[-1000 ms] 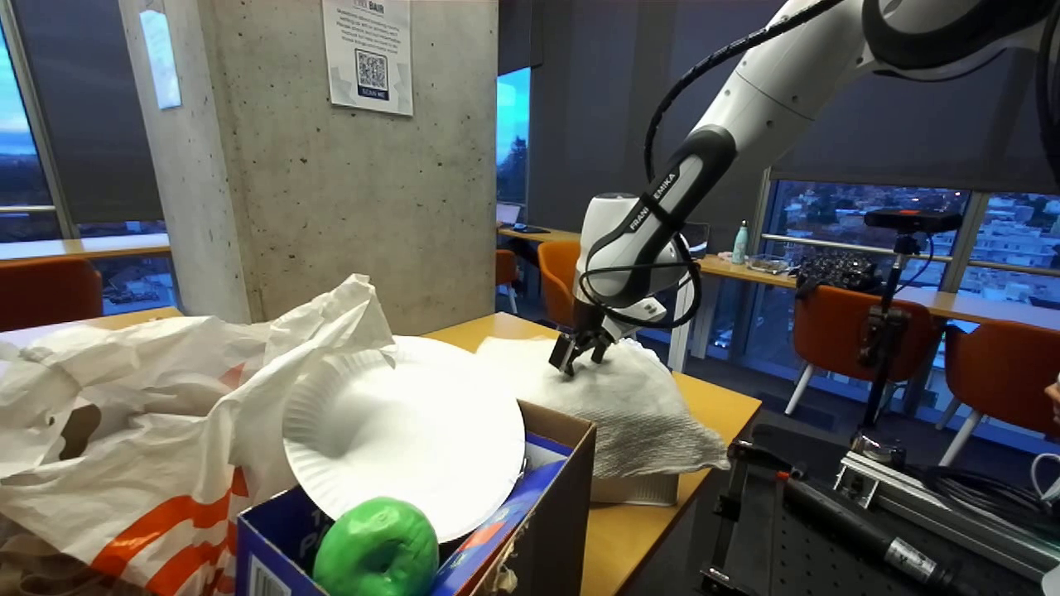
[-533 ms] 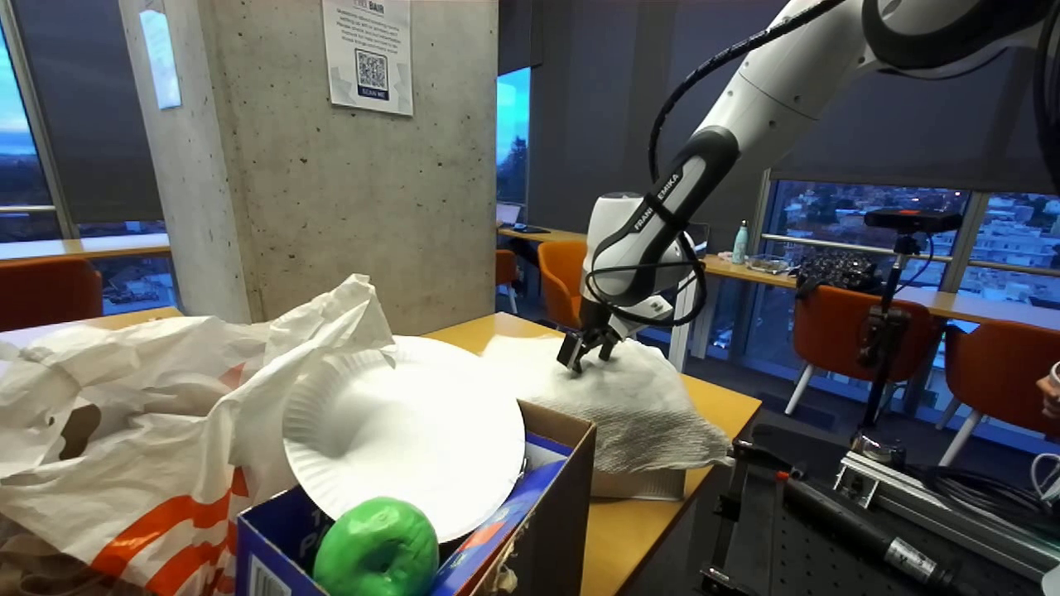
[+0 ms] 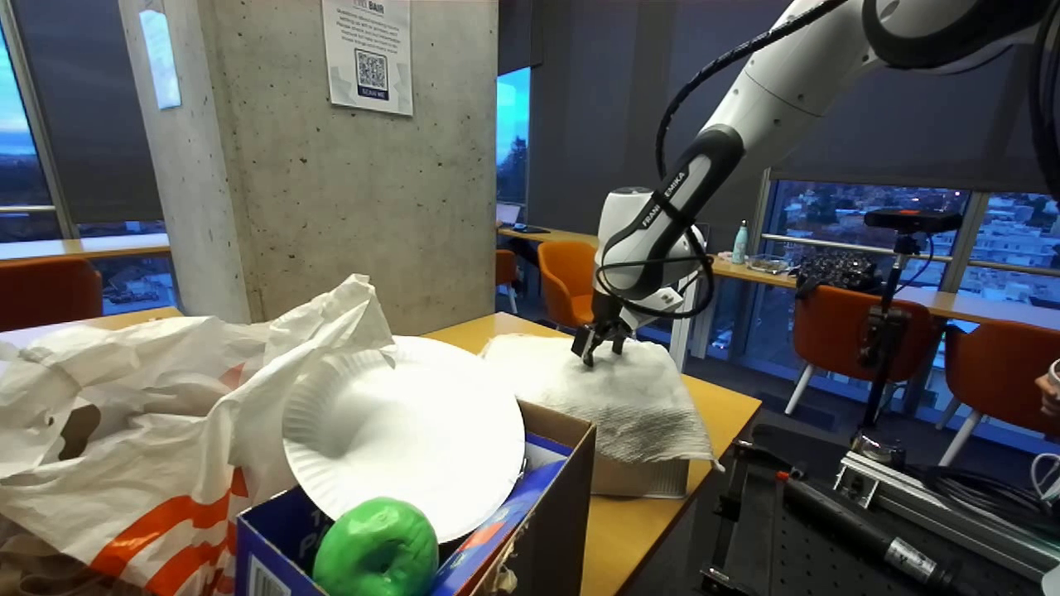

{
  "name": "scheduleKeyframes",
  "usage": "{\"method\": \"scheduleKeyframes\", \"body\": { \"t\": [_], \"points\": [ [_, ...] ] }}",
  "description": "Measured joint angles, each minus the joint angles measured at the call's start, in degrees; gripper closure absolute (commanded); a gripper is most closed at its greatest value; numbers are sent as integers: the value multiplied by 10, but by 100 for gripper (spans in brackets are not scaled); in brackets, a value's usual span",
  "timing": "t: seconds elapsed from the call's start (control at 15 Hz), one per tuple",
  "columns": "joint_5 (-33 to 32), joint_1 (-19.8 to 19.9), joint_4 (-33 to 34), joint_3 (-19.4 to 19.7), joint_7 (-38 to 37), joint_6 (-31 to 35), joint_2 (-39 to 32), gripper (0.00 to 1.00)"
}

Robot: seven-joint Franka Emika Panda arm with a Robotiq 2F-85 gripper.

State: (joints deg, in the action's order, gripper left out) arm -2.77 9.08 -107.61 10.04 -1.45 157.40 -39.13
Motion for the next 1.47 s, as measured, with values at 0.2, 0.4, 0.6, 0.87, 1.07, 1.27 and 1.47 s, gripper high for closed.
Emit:
{"method": "scheduleKeyframes", "body": {
  "t": [0.2, 0.4, 0.6, 0.87, 1.07, 1.27, 1.47],
  "points": [
    [0, 0, -1, 3, 0, 0, 0, 0],
    [0, 0, -2, 7, 0, 0, 1, 0],
    [-1, 0, -4, 15, 0, 0, 12, 0],
    [-3, 0, -20, 31, 0, -1, 66, 0],
    [-3, 2, -50, 34, 7, -13, 140, 0],
    [3, 3, -95, 27, 24, -60, 235, 0],
    [27, 3, -142, 11, 40, -124, 324, 0]
  ]
}}
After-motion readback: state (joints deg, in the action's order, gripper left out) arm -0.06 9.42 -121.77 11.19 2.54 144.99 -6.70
